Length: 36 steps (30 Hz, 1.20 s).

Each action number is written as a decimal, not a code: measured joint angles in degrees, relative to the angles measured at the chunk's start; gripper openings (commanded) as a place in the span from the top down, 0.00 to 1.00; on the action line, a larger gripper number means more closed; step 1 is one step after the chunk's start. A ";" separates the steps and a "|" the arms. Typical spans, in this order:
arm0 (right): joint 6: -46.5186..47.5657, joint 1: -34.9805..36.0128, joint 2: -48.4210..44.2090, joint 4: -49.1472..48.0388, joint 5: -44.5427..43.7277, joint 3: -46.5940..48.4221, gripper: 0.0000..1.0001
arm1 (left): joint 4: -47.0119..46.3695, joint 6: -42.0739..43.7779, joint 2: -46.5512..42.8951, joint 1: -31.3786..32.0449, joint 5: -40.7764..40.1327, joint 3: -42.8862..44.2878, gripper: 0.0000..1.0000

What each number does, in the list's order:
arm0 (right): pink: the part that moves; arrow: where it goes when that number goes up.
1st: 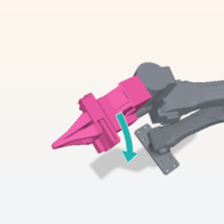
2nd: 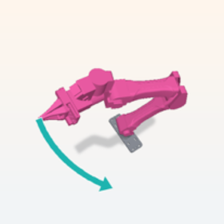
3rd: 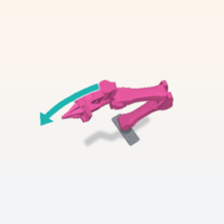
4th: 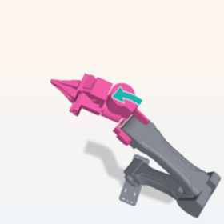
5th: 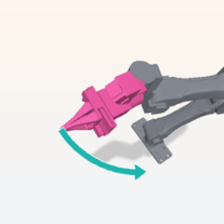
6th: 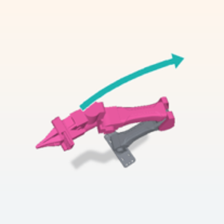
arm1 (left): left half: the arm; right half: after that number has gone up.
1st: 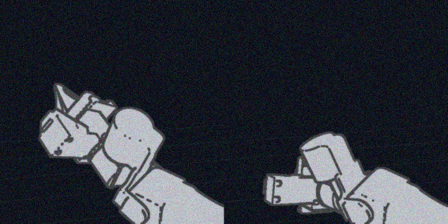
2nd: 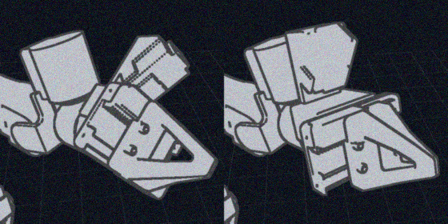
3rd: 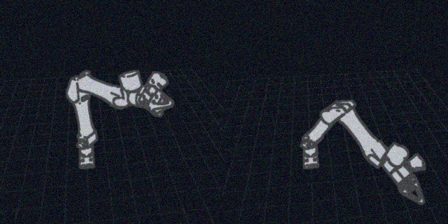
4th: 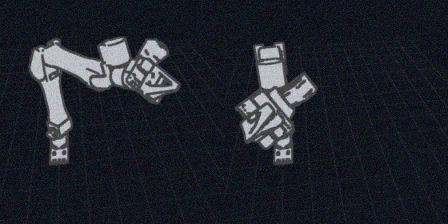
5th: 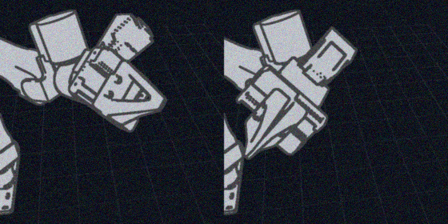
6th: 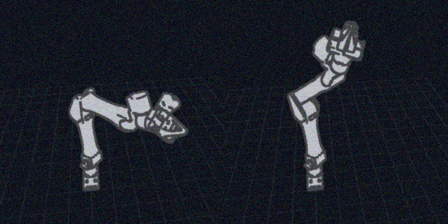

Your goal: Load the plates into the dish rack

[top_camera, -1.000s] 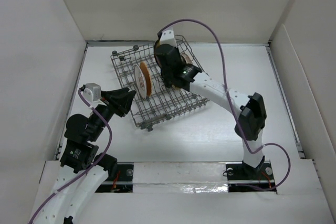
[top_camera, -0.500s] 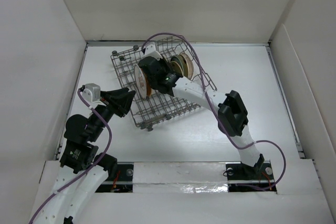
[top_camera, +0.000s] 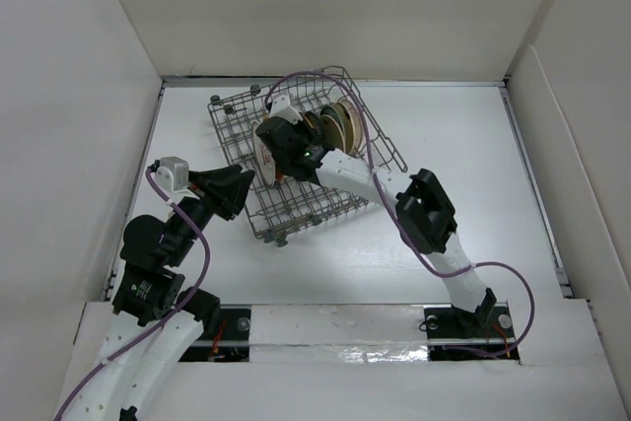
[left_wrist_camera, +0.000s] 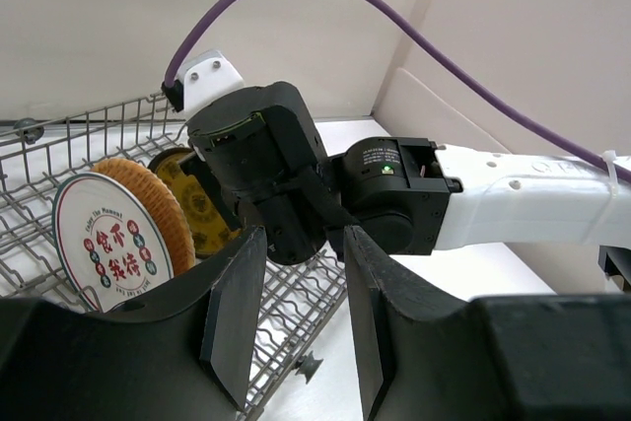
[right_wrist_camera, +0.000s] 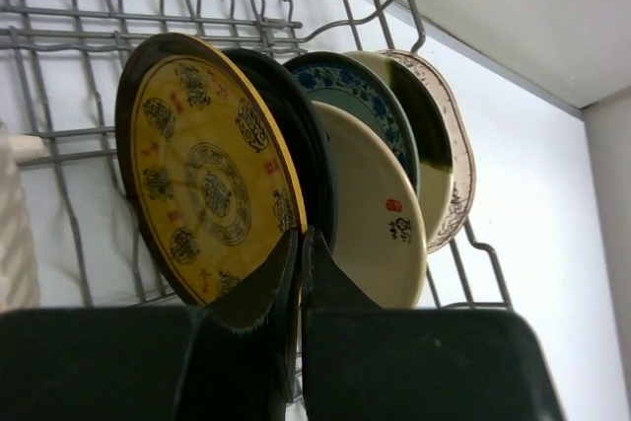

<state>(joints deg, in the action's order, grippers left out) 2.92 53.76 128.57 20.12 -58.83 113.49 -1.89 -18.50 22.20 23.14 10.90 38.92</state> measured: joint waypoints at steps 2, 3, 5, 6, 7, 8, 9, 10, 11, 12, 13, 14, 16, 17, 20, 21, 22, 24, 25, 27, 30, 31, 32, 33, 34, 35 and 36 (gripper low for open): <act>-1.97 0.02 -0.24 0.26 0.96 0.00 0.95 | -0.02 0.00 0.00 0.00 0.00 0.00 0.66; -3.02 0.00 -0.46 0.42 1.68 -0.09 0.93 | -0.02 0.00 0.00 0.00 0.00 0.00 0.66; -4.85 0.00 -1.14 0.44 3.41 -0.92 0.85 | 0.00 0.00 0.00 0.00 -0.02 0.00 0.66; -5.99 -0.09 -1.73 0.52 4.87 -1.70 0.83 | -0.02 0.00 0.00 0.00 -0.02 0.00 0.66; -7.19 -0.15 -2.25 0.74 6.21 -2.29 0.80 | 0.00 0.00 0.00 0.00 -0.02 0.00 0.66; -8.37 -0.35 -2.97 0.90 7.96 -3.02 0.78 | 0.00 0.00 0.00 0.00 -0.02 0.00 0.66; -9.49 -0.57 -3.85 1.01 9.64 -3.80 0.74 | 0.00 0.00 0.00 0.00 0.00 0.00 0.66; -10.49 -0.79 -4.92 0.96 11.28 -4.63 0.69 | 0.00 0.00 0.00 0.00 -0.02 0.00 0.66; -11.32 -1.05 -6.27 0.37 12.76 -5.95 0.69 | -0.02 0.00 0.00 0.00 0.00 0.00 0.66; -12.07 -1.31 -7.82 0.37 13.97 -7.26 0.69 | 0.00 0.00 0.00 0.00 -0.02 0.00 0.66; -12.74 -1.70 -9.35 0.44 14.99 -8.26 0.68 | -0.02 0.00 0.00 0.00 -0.02 0.00 0.66; -13.46 -2.14 -10.80 0.28 16.00 -8.98 0.68 | 0.00 0.00 0.00 0.00 0.00 0.00 0.66; -14.49 -2.86 -13.90 -0.68 17.68 -10.62 0.65 | 0.00 0.00 0.00 0.00 0.00 0.00 0.66; -14.99 -3.26 -15.89 -1.66 18.67 -12.02 0.62 | 0.00 0.00 0.00 0.00 0.00 0.00 0.66; -15.72 -4.28 -22.05 -4.55 21.29 -16.87 0.59 | 0.00 0.00 0.00 0.00 0.00 0.00 0.65; -15.87 -4.48 -24.24 -5.88 22.40 -18.71 0.56 | 0.00 0.00 0.02 0.00 0.00 0.00 0.65; -16.13 -4.61 -26.69 -7.50 23.63 -20.85 0.55 | 0.00 0.00 0.02 0.00 0.00 0.00 0.65; -16.24 -4.94 -31.87 -10.47 26.69 -25.81 0.55 | 0.00 0.00 0.07 0.00 0.02 0.00 0.65; -16.20 -5.07 -34.64 -12.24 28.04 -28.68 0.51 | 0.00 0.00 0.09 0.00 0.04 0.00 0.65; -16.26 -5.35 -40.61 -15.15 30.29 -34.51 0.48 | -0.02 0.00 0.09 0.00 0.22 0.00 0.64; -16.46 -6.56 -51.12 -19.93 32.68 -44.35 0.43 | -0.04 -0.02 0.09 0.00 0.87 0.00 0.63; -16.68 -7.56 -55.10 -21.49 33.66 -47.69 0.43 | -0.07 0.00 0.11 0.00 1.11 0.00 0.63; -17.11 -9.14 -59.74 -23.91 34.56 -51.49 0.42 | -0.09 -0.02 0.13 0.00 1.33 0.00 0.62; -17.38 -10.32 -62.66 -25.14 34.82 -53.59 0.43 | -0.15 -0.02 0.17 0.00 1.49 0.00 0.62; -17.97 -11.89 -66.01 -26.51 35.34 -56.22 0.42 | -0.24 -0.02 0.22 0.00 1.60 0.00 0.62; -18.56 -13.84 -69.07 -28.22 35.67 -58.86 0.43 | -0.31 -0.02 0.37 0.00 1.77 -0.02 0.62; -19.37 -15.56 -71.87 -29.33 36.06 -61.37 0.43 | -0.42 -0.02 0.55 0.00 1.86 -0.02 0.62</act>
<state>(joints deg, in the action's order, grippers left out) -16.45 38.20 56.71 -9.21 -22.76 52.12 -2.31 -18.52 22.74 23.14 12.75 38.89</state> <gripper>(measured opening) 0.572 0.375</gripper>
